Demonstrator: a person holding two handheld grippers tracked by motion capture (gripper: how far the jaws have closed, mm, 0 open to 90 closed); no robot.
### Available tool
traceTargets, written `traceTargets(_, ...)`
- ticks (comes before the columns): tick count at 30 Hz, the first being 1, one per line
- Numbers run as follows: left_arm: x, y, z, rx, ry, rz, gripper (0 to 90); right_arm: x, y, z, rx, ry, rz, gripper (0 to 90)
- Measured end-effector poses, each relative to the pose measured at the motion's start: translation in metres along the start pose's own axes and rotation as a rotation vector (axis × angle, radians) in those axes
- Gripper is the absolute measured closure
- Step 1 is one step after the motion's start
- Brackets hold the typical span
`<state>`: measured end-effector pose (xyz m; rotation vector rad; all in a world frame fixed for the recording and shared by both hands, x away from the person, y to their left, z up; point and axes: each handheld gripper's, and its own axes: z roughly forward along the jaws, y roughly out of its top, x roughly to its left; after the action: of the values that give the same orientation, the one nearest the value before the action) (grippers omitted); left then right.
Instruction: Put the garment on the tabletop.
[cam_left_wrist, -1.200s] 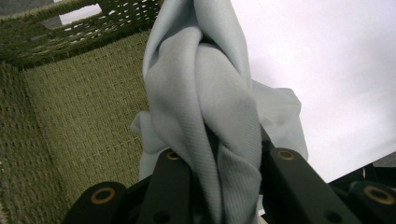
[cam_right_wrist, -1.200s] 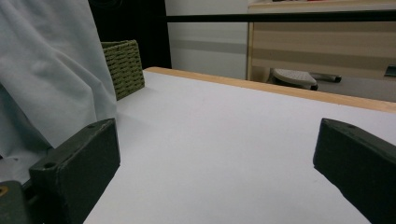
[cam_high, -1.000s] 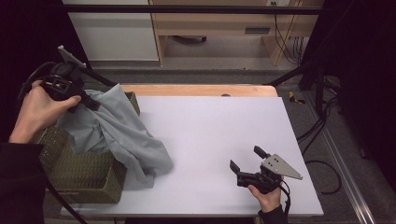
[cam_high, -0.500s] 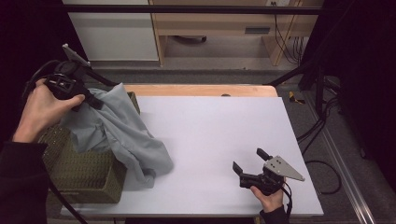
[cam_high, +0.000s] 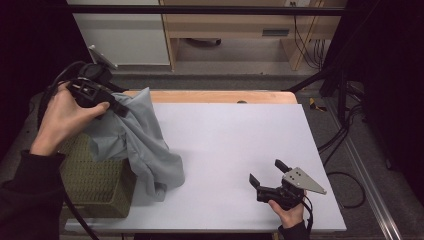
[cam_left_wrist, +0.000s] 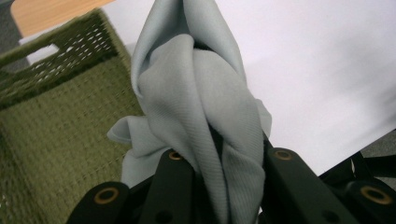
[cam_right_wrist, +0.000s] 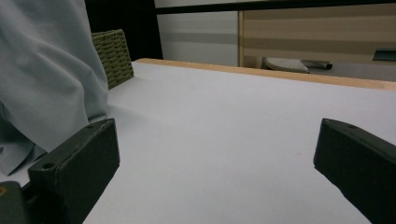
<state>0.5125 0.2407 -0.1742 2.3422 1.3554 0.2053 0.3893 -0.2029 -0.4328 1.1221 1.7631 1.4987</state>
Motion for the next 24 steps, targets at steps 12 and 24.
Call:
traceTargets(12, -0.058, 0.025, 0.01, -0.008, -0.047, 0.141, 77.8, -0.001, 0.001, -0.002, -0.005, -0.001, 0.004, 0.6)
traceTargets(24, -0.105, 0.045, 0.025, -0.016, -0.076, 0.236, 77.8, 0.001, 0.004, -0.004, -0.008, 0.017, 0.015, 0.4)
